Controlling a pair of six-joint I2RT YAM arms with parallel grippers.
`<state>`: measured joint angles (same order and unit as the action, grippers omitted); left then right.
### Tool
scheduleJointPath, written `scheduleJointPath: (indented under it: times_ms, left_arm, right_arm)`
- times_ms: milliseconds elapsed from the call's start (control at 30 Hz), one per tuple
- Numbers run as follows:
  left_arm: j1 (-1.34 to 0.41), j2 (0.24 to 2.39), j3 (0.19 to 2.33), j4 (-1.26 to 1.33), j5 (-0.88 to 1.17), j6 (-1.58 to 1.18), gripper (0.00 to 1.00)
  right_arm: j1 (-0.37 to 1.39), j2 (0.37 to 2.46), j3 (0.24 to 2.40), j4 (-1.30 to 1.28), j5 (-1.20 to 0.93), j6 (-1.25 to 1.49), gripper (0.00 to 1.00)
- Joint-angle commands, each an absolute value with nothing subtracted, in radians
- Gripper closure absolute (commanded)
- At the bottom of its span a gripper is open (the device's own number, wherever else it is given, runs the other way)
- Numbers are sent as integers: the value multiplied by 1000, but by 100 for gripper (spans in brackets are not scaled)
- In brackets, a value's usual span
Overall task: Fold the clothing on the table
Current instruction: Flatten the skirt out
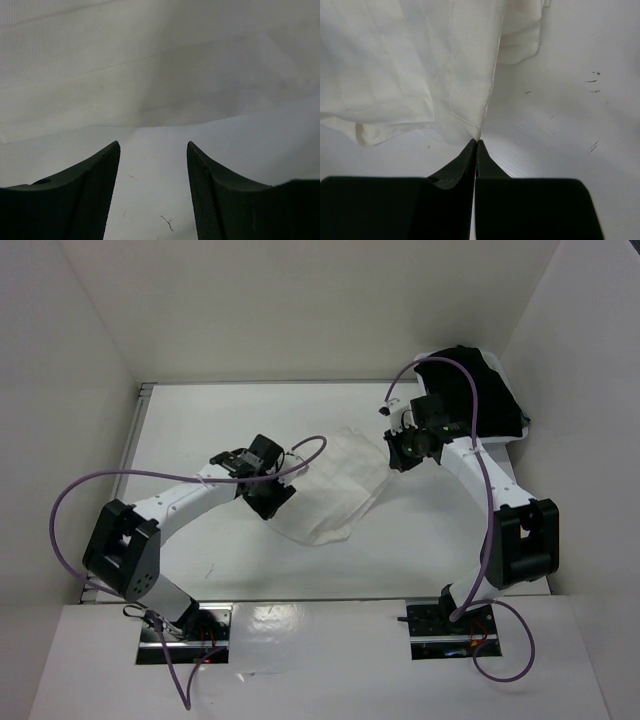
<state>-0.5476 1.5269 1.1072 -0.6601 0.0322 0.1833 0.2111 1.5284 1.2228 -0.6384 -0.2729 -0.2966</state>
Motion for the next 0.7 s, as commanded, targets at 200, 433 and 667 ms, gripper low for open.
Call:
scheduleJointPath:
  times_ms: [200, 433, 667]
  left_arm:
    - [-471, 1646, 1123, -564, -95, 42, 35]
    - [-276, 1677, 1180, -660, 186, 31, 15]
    - [-98, 1764, 1198, -712, 411, 52, 6]
  right_arm:
    - [202, 1486, 1223, -604, -270, -302, 100]
    - [202, 1477, 1204, -604, -270, -302, 100]
    - [202, 1468, 1204, -604, -270, -302, 100]
